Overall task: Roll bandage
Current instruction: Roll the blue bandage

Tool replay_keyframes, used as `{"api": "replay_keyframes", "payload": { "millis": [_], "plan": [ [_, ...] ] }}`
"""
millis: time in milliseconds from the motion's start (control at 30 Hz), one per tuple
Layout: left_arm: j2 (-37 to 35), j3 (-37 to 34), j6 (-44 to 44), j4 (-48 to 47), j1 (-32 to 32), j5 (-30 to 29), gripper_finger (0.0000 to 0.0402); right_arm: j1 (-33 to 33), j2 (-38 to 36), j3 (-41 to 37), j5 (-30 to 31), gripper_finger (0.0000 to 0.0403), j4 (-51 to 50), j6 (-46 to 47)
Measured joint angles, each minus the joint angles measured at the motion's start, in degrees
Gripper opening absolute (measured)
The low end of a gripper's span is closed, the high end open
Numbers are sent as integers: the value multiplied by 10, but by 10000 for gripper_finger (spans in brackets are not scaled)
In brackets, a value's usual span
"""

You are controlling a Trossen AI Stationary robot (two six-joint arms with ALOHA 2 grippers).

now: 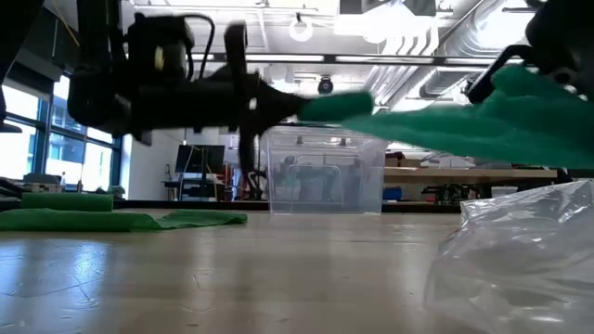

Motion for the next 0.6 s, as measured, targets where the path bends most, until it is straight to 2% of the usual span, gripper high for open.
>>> {"api": "replay_keyframes", "payload": {
  "millis": [333,600],
  "plan": [
    [0,-18,48,-176,6,-17,3,4,-68,0,96,0,-48,-43],
    [0,-18,79,-220,-8,-18,3,20,-161,0,208,0,-106,-92]
  ]
}}
